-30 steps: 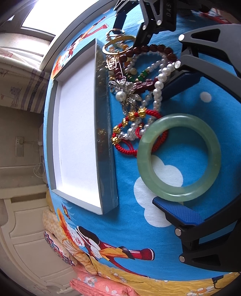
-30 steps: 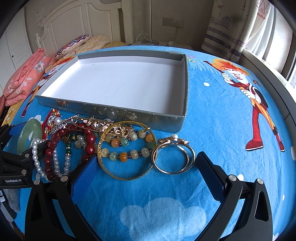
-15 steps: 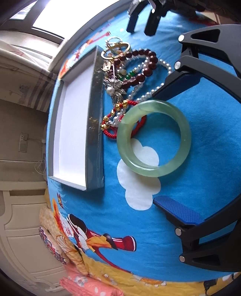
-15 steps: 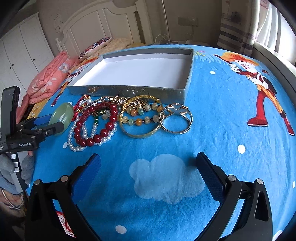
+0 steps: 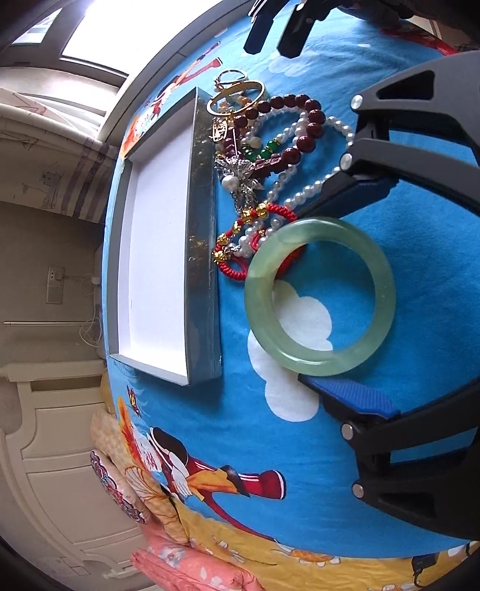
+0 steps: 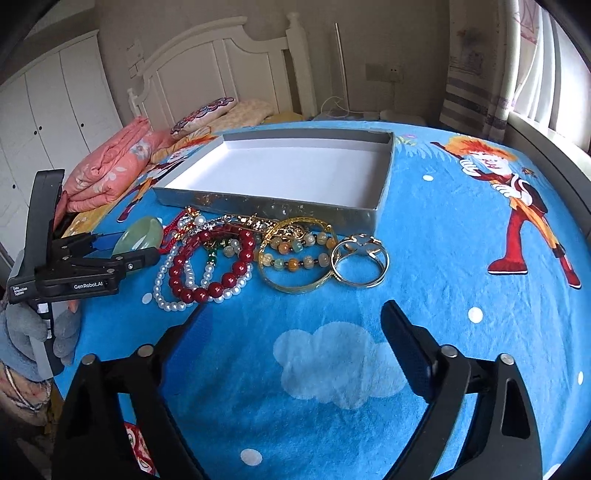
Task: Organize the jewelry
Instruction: 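Grasp the green jade bangle with the left tool while the right tool reaches the red bead bracelet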
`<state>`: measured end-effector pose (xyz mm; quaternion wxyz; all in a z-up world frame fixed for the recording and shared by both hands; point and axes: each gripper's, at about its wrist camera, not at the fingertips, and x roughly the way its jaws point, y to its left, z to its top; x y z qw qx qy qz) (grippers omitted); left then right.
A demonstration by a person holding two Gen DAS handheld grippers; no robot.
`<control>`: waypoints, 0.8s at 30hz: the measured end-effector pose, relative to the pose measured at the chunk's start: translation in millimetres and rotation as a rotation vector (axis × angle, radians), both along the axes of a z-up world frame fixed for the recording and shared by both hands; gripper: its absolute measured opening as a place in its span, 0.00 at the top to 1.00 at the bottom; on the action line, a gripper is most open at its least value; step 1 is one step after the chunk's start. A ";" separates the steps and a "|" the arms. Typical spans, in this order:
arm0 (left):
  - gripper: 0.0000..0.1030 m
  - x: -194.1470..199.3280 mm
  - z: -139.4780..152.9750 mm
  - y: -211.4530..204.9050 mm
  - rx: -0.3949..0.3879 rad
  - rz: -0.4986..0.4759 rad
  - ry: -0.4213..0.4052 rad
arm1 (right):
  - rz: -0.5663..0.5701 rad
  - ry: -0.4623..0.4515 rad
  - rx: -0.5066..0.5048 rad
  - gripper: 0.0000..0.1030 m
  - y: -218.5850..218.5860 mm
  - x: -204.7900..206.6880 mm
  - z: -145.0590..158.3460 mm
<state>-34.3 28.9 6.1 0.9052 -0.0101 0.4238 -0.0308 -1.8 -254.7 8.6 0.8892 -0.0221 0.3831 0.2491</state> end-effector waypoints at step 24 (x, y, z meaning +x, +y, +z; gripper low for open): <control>0.24 -3.5 2.0 14.5 -0.098 0.010 -0.023 | 0.023 0.161 0.079 0.58 56.7 23.0 -8.0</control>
